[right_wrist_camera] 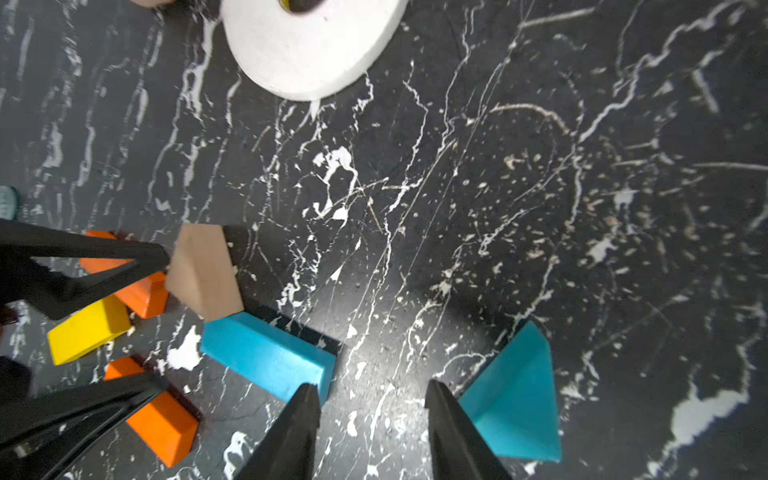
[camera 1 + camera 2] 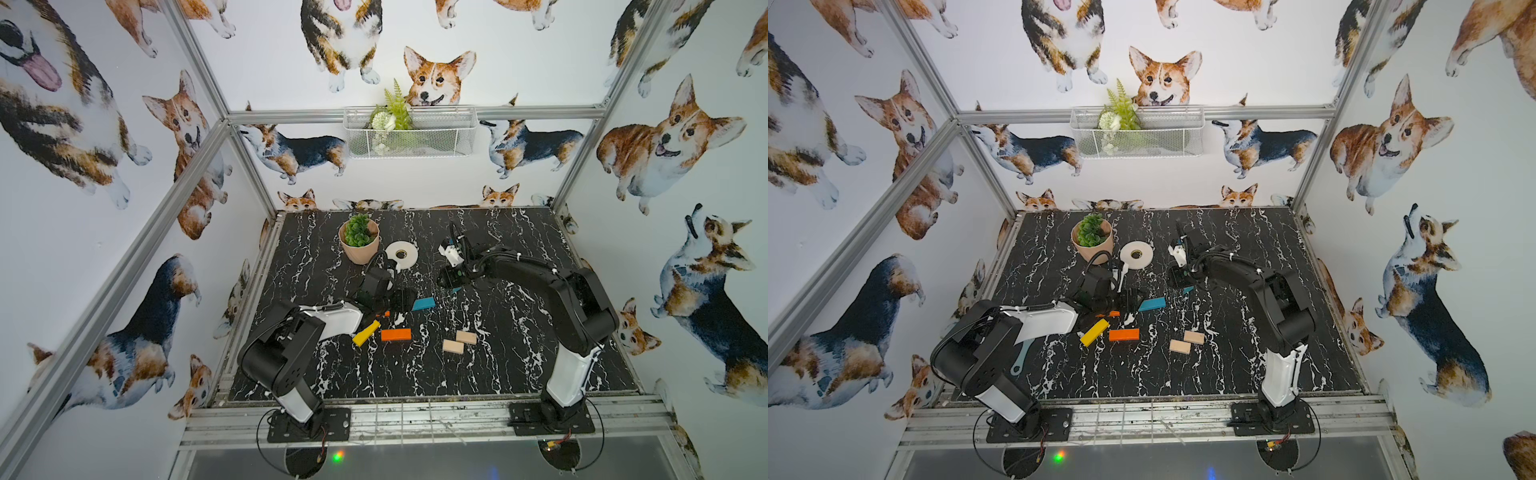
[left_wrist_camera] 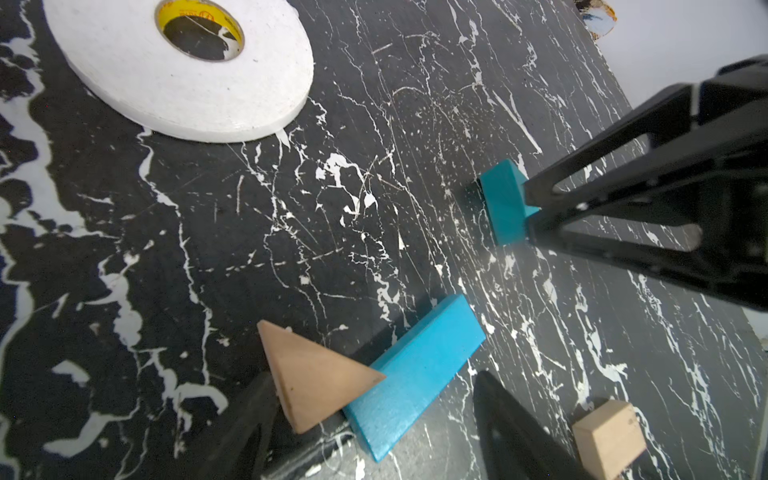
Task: Assemble a carrot with building blocks
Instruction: Assemble the building block at the center of the board.
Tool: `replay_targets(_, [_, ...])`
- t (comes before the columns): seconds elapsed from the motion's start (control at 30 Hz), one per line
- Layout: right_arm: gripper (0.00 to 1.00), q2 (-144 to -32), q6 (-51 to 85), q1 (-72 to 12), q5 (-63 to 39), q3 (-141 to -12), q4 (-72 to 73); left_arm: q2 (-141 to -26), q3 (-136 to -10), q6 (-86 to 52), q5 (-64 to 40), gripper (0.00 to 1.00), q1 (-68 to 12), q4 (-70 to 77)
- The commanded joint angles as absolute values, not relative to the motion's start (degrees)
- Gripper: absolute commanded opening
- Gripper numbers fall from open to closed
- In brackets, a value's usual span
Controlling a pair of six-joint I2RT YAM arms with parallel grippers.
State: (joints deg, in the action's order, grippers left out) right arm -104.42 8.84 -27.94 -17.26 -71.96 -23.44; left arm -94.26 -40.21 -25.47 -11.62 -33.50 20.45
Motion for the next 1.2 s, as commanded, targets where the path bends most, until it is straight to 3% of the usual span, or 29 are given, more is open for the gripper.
replay_targets(0.0, [0.48, -102.0, 9.4, -24.6, -16.5, -69.6, -22.3, -94.6, -40.8, -24.8, -11.2, 0.78, -33.5, 20.9])
replay_targets(0.13, [0.49, -103.3, 11.4, -21.5, -16.9, -69.3, -24.6, -94.7, -41.1, -24.5, -11.4, 0.78, -33.3, 20.5])
replay_targets(1.17, [0.47, -108.5, 11.7, -22.0, -23.1, -70.9, -27.0, -95.5, -42.7, -22.6, -11.2, 0.80, -31.8, 16.5])
